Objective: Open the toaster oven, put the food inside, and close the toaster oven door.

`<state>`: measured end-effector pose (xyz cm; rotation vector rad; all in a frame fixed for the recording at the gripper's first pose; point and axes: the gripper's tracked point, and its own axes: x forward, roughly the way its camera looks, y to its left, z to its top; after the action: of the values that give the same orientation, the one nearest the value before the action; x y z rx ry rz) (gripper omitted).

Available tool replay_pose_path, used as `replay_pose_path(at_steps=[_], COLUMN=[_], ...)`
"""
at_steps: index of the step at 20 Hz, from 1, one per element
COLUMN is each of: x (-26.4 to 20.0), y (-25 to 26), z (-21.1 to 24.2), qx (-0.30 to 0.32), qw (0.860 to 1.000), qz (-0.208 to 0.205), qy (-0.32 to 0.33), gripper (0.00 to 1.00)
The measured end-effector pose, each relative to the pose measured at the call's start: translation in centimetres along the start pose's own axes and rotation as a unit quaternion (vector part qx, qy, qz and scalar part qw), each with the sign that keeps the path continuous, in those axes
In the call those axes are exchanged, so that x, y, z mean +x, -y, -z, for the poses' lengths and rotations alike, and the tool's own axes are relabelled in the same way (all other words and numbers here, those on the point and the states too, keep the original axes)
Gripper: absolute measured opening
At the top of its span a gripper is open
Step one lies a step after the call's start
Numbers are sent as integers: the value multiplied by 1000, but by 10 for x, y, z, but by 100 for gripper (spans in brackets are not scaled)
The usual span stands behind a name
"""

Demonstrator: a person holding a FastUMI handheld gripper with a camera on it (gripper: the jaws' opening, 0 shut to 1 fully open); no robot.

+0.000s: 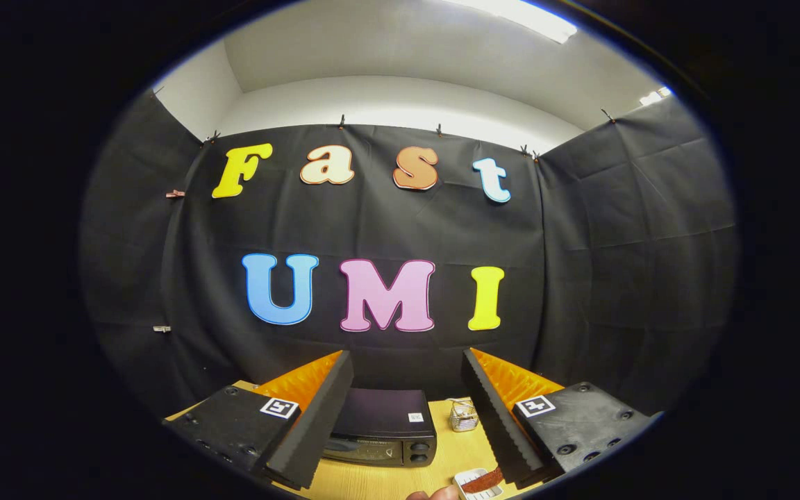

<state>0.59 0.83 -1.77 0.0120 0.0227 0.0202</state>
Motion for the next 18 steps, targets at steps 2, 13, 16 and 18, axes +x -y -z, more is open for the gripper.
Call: replay_pose_path(at_steps=[2,13,16,18], x=[1,53,64,74], y=[-4,-78,-106,-114], z=[4,111,151,177], qx=[1,8,15,7], qw=[1000,998,997,995], qz=[-2,-30,-39,-32], qy=[-3,-48,-71,-92], gripper=[97,97,97,97])
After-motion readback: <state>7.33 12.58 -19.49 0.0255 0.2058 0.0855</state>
